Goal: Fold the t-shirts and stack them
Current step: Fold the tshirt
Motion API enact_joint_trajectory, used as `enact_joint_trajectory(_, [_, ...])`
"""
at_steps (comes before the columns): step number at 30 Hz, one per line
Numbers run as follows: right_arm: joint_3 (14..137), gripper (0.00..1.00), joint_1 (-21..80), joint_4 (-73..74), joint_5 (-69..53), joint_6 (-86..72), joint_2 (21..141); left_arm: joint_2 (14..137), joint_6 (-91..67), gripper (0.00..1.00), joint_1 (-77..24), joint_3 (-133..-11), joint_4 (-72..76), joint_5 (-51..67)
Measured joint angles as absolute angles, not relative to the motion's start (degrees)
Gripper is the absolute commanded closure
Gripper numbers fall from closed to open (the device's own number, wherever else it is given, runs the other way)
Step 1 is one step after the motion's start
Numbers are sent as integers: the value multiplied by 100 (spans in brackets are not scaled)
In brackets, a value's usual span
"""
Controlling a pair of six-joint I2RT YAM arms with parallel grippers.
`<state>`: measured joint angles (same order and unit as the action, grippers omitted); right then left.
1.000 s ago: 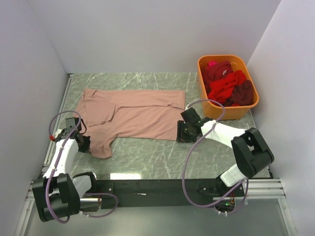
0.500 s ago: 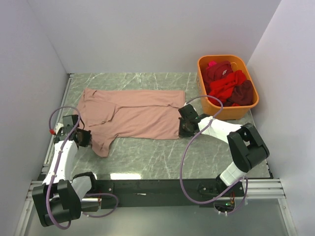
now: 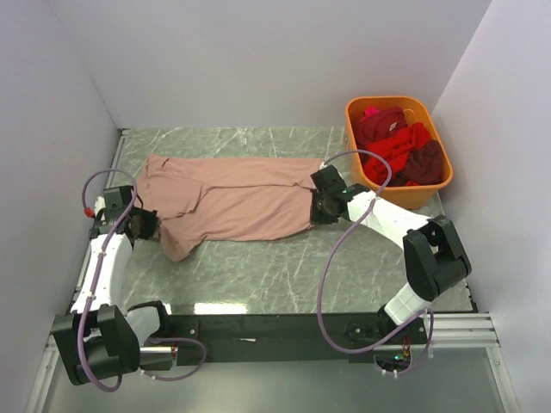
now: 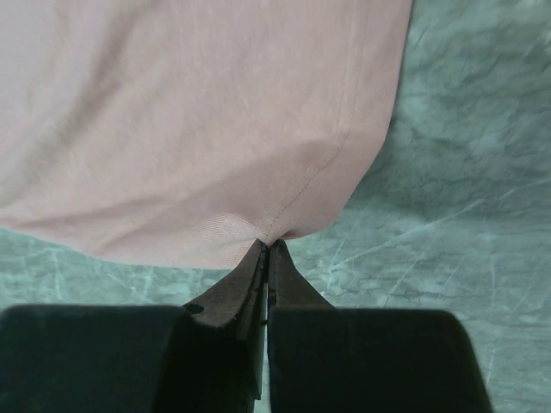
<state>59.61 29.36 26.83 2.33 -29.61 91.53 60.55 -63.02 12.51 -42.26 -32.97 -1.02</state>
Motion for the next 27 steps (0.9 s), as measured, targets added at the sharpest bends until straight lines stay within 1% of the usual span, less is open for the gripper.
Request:
enact_joint_trajectory(12, [6945, 100, 2534, 3022, 104, -2834, 9625, 6702, -6598, 99, 1251, -5166, -2910, -130])
enact_joint_trajectory(23, [7594, 100, 2217, 3280, 16, -2707, 10009, 7741, -6718, 99, 1251, -5686, -2368, -51])
enact_joint_trajectory(27, [7929, 100, 2158, 3345, 16, -2620, 10294, 8099, -6718, 99, 1251, -6086, -2327, -19])
